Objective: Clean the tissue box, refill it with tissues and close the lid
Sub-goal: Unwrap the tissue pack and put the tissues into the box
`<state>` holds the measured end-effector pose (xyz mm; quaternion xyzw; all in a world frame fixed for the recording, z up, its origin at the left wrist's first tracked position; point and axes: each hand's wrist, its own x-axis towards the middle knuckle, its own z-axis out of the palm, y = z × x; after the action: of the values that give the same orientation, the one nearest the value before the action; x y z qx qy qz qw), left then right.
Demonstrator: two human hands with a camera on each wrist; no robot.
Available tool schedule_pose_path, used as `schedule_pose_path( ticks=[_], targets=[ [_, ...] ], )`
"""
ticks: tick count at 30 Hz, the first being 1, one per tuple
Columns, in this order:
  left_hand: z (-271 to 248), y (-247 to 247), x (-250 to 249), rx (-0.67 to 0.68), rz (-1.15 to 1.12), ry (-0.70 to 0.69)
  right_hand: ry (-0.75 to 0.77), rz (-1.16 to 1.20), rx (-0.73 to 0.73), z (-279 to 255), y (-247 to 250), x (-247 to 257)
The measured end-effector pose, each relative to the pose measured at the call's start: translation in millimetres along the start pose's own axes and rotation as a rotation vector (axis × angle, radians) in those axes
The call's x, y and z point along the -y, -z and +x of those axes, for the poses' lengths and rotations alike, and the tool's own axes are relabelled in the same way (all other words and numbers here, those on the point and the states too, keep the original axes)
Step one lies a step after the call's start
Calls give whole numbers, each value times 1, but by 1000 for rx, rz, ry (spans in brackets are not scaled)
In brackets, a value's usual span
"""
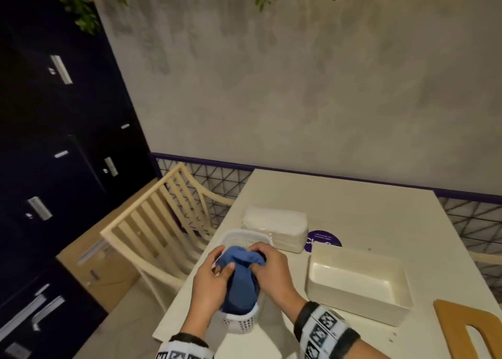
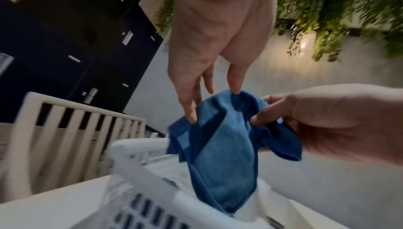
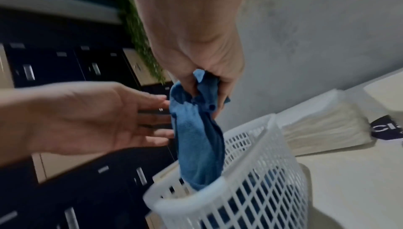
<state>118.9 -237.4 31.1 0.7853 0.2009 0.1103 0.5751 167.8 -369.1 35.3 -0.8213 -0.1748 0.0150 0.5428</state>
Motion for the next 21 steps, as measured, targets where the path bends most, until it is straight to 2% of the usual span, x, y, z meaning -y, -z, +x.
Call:
schedule_pose_path(
  ticks=[2,4,8,10,12,14,18,21],
  targets=[
    [6,17,12,-11,26,52,-6,-81,-18,15,-28,-11],
    [11,30,24,18,73,68,-63,-171,52,25,-50,-26],
    [21,40,40,82,134,105,-114,-568,492,25,-70,-37],
    [30,38,39,94,158,109,-159,-658,687,27,-66,-33],
    [42,30,31,132,193,88,-171,-682,803,37,-54,-26],
    [59,18,15,186,223,43,-153,-596,737,51,-32,-17],
    [111,-16,-27,269,311,-38,-215,-303,366,88,33,-4],
    [161,-42,-46,315,396,0,-319,-95,61,119,74,-18]
  ],
)
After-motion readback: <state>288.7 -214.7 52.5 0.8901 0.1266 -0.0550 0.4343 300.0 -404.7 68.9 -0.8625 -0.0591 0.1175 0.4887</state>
